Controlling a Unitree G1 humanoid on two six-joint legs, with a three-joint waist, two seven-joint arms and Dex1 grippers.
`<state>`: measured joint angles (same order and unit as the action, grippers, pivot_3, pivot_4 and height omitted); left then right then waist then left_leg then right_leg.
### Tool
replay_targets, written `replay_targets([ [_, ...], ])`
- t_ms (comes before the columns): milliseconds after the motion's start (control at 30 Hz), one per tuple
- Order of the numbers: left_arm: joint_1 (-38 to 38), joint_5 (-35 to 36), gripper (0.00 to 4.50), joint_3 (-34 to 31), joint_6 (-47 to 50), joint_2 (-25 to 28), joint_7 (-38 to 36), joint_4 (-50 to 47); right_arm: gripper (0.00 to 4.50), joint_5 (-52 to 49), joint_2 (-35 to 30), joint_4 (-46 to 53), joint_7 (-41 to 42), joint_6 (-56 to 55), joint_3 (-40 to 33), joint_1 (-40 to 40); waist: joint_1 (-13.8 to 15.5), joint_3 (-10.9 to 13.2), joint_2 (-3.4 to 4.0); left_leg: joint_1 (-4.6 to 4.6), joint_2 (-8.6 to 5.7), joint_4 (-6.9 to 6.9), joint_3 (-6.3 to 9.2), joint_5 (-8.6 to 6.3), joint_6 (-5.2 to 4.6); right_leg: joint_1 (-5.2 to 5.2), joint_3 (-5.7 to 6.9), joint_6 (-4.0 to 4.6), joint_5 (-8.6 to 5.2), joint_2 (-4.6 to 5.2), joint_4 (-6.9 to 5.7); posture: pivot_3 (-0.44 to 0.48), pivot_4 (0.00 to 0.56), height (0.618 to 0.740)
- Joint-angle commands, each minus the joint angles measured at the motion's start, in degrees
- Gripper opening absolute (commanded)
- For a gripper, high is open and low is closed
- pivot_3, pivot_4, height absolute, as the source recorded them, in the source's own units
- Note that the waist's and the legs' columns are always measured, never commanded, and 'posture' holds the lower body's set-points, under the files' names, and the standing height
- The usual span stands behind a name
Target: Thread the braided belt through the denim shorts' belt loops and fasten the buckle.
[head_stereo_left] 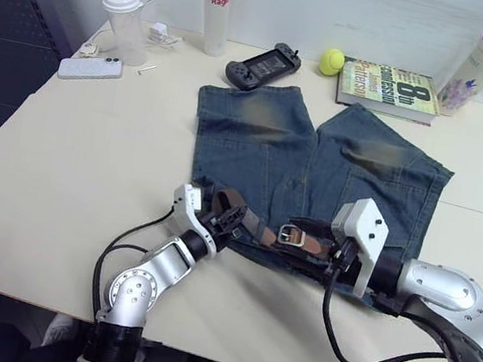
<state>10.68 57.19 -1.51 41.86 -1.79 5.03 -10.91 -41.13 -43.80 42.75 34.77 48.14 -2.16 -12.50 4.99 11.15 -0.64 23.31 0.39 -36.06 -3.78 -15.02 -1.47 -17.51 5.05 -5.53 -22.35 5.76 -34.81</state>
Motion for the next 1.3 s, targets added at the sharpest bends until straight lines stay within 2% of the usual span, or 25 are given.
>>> replay_targets([
  [33, -0.49, 0.09, 0.00, 5.36, 5.89, 0.41, -5.45, 1.20, 2.91, 8.03, -2.90, 3.64, -0.19, -5.03, 3.36, 4.64, 0.07, 0.00, 0.00, 0.00, -0.04, 0.00, 0.00, 0.00, 0.00, 0.00, 0.00, -0.02, 0.01, 0.03, 0.01, 0.000, 0.150, 0.740],
  [200, -0.45, -0.30, 0.00, 5.04, 7.37, 2.18, -8.18, 0.73, 2.91, 22.70, -6.31, 2.33, -0.39, -15.60, 11.37, 6.19, 0.28, 0.00, 0.00, 0.05, -0.17, 0.01, 0.01, -0.02, -0.03, 0.00, 0.03, -0.08, 0.03, 0.12, 0.09, 0.000, 0.150, 0.740],
  [400, 0.14, 0.13, 0.00, 4.11, 8.71, 2.88, -9.61, 1.25, 2.91, 43.27, -10.45, -2.13, -1.31, -34.21, 20.92, 8.40, 0.03, 0.00, 0.00, 0.06, -0.20, 0.01, 0.01, 0.00, -0.01, 0.00, 0.05, -0.15, 0.04, 0.11, 0.13, 0.000, 0.150, 0.740],
  [567, 0.90, -0.02, 0.00, 3.35, 9.50, 3.10, -10.26, 1.81, 2.91, 50.65, -11.68, -5.62, -2.33, -40.48, 21.15, 10.40, -0.18, 0.00, 0.00, 0.05, -0.22, 0.00, 0.03, 0.06, 0.02, 0.02, 0.06, -0.17, 0.03, 0.09, 0.14, 0.000, 0.150, 0.740],
  [733, 0.83, 0.31, 0.00, 2.92, 10.71, 3.19, -10.53, 1.45, 2.91, 55.88, -9.97, -8.15, -4.55, -43.03, 20.95, 11.12, -0.42, 0.00, 0.00, 0.02, -0.21, -0.01, 0.04, 0.11, 0.02, 0.06, 0.05, -0.18, 0.03, 0.07, 0.11, 0.000, 0.150, 0.740],
  [1300, 0.58, 0.23, 0.00, 1.86, 13.15, 3.22, -10.89, 0.46, 2.91, 60.39, -4.58, -9.90, -5.27, -43.53, 18.61, 12.38, -0.57, 0.00, 0.00, 0.00, -0.17, -0.01, 0.07, 0.13, 0.04, 0.06, 0.04, -0.18, 0.02, 0.02, 0.08, 0.000, 0.150, 0.740],
])
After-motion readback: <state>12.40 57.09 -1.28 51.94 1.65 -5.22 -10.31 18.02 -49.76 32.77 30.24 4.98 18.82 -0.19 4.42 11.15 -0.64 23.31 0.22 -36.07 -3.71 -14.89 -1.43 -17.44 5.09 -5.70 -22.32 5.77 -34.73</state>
